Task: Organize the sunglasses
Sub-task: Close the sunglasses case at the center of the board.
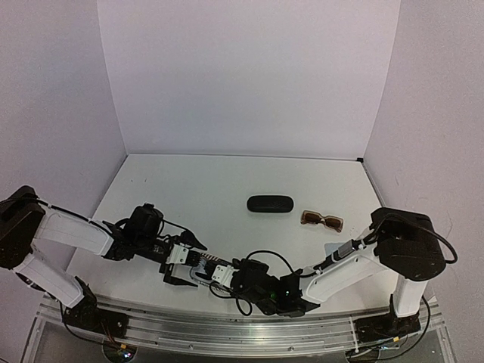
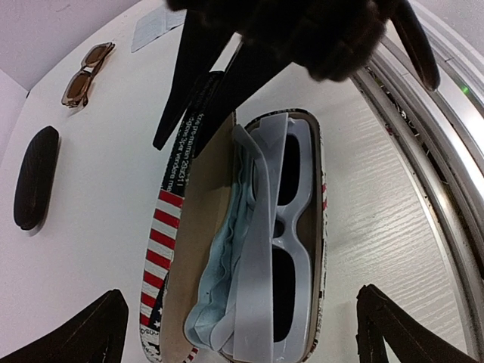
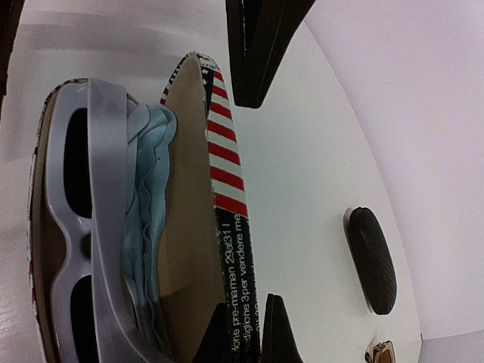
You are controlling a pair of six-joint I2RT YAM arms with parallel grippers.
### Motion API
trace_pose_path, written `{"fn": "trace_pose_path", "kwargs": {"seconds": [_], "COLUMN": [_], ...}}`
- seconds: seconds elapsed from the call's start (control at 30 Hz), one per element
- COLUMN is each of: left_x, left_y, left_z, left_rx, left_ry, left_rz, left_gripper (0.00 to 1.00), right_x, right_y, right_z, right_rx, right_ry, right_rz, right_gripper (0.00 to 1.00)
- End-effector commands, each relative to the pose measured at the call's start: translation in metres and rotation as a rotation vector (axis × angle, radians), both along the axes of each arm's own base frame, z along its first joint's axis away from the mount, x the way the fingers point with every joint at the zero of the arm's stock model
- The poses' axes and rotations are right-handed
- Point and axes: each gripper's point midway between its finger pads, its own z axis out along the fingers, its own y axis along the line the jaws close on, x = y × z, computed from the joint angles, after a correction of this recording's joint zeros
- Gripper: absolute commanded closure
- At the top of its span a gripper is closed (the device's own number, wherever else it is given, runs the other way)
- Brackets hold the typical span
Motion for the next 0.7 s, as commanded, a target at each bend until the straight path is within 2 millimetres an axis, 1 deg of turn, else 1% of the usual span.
{"fn": "trace_pose_path", "kwargs": {"seconds": [0.0, 0.17, 0.2, 0.33, 0.4, 0.47, 0.57, 0.6, 0.63, 0.67], "left_x": [-0.009, -0.020, -0.020, -0.009, -0.007, -0.008, -0.012, -0.013, -0.014, -0.014], "left_y": [-0.003, 0.002, 0.001, -0.008, -0.009, -0.005, 0.000, 0.001, 0.000, 0.001], "left_z": [-0.002, -0.026, -0.030, -0.036, -0.037, -0.040, -0.043, -0.043, -0.042, -0.042], "left_rx": [0.000, 0.055, 0.065, 0.085, 0.089, 0.092, 0.095, 0.095, 0.092, 0.094], "left_ry": [-0.089, -0.238, -0.272, -0.364, -0.394, -0.426, -0.450, -0.449, -0.449, -0.444], "left_rz": [-0.140, -0.217, -0.216, -0.171, -0.169, -0.177, -0.193, -0.196, -0.196, -0.194], "left_gripper": [0.00, 0.00, 0.00, 0.01, 0.07, 0.15, 0.31, 0.35, 0.38, 0.38], "right_x": [-0.012, -0.012, -0.011, -0.011, -0.011, -0.010, -0.009, -0.009, -0.008, -0.007], "right_y": [-0.005, -0.004, -0.003, 0.000, 0.000, -0.002, -0.003, -0.003, -0.002, -0.002], "right_z": [-0.022, -0.023, -0.023, -0.022, -0.022, -0.022, -0.020, -0.018, -0.016, -0.011], "right_rx": [-0.069, -0.070, -0.066, -0.060, -0.062, -0.069, -0.069, -0.068, -0.064, -0.059], "right_ry": [0.041, 0.039, 0.038, 0.038, 0.036, 0.029, 0.022, 0.019, 0.013, 0.005], "right_rz": [0.046, 0.043, 0.041, 0.042, 0.043, 0.041, 0.036, 0.035, 0.032, 0.028], "right_gripper": [1.00, 1.00, 1.00, 1.00, 1.00, 1.00, 1.00, 1.00, 1.00, 0.96]}}
